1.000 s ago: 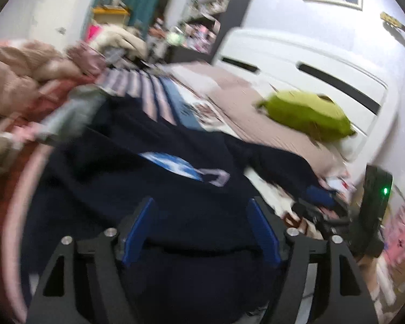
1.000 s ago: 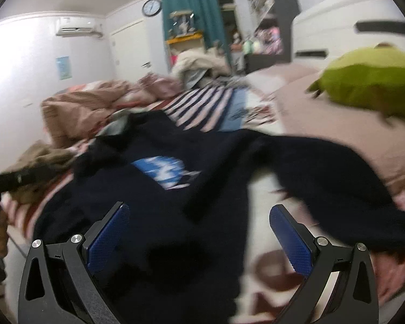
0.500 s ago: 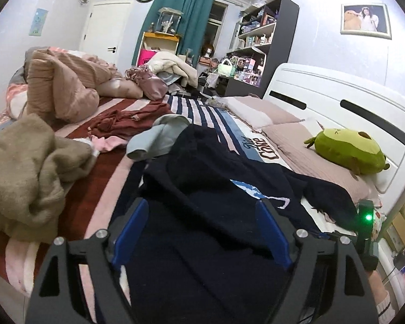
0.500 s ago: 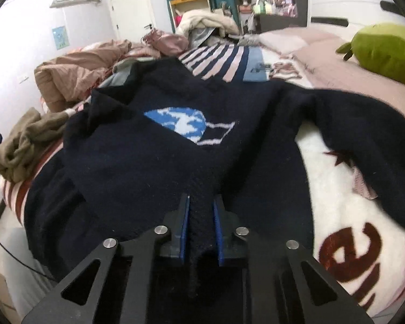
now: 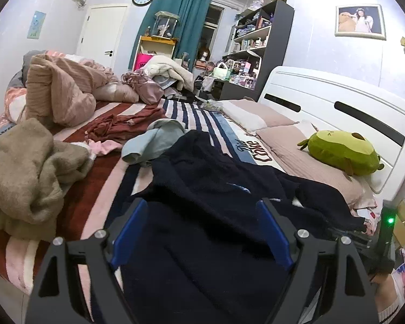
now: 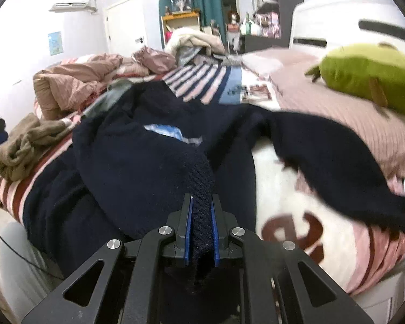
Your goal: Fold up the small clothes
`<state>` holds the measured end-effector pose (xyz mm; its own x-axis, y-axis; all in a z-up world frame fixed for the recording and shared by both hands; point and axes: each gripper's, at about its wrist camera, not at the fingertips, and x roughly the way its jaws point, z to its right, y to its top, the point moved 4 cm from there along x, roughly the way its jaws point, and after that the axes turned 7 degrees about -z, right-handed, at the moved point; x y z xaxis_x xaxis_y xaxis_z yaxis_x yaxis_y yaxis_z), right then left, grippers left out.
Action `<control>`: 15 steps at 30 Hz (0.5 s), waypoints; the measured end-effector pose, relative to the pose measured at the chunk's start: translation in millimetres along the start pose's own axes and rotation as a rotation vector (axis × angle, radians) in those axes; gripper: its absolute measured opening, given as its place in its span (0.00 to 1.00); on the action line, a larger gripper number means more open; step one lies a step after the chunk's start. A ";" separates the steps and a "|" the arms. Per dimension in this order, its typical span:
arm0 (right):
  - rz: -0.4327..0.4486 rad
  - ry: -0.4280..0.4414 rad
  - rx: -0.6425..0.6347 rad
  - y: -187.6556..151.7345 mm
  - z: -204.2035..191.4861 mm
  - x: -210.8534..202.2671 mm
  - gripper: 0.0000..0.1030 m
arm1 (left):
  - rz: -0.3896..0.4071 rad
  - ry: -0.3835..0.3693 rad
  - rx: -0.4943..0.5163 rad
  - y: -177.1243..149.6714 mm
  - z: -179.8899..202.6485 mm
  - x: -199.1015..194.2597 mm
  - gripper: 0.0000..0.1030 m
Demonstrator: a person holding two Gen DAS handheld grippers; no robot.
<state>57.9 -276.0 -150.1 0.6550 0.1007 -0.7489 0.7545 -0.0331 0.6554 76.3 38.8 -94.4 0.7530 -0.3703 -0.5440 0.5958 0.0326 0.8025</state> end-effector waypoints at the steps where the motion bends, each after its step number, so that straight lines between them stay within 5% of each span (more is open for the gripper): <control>1: -0.016 0.002 0.008 -3.9 2.5 3.6 0.06 | -0.002 -0.002 0.006 -0.8 3.9 0.2 0.80; 5: -0.089 0.032 0.051 -18.8 9.2 25.1 0.10 | -0.012 0.006 0.024 -2.7 14.8 2.6 0.81; 8: -0.110 0.030 0.056 -25.6 11.8 31.7 0.25 | -0.018 0.011 0.032 -3.6 20.1 3.6 0.82; 9: -0.109 0.028 0.061 -27.2 13.8 31.6 0.34 | -0.019 0.014 0.035 -3.5 21.9 3.5 0.82; 15: 0.007 0.013 0.198 -16.5 67.9 3.7 0.50 | -0.020 0.022 0.031 -0.7 25.6 6.0 0.85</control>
<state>50.6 -342.6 -170.4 0.6602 0.1129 -0.7425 0.7445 -0.2290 0.6272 73.3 12.8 -91.9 0.7469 -0.3503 -0.5651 0.6022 -0.0038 0.7983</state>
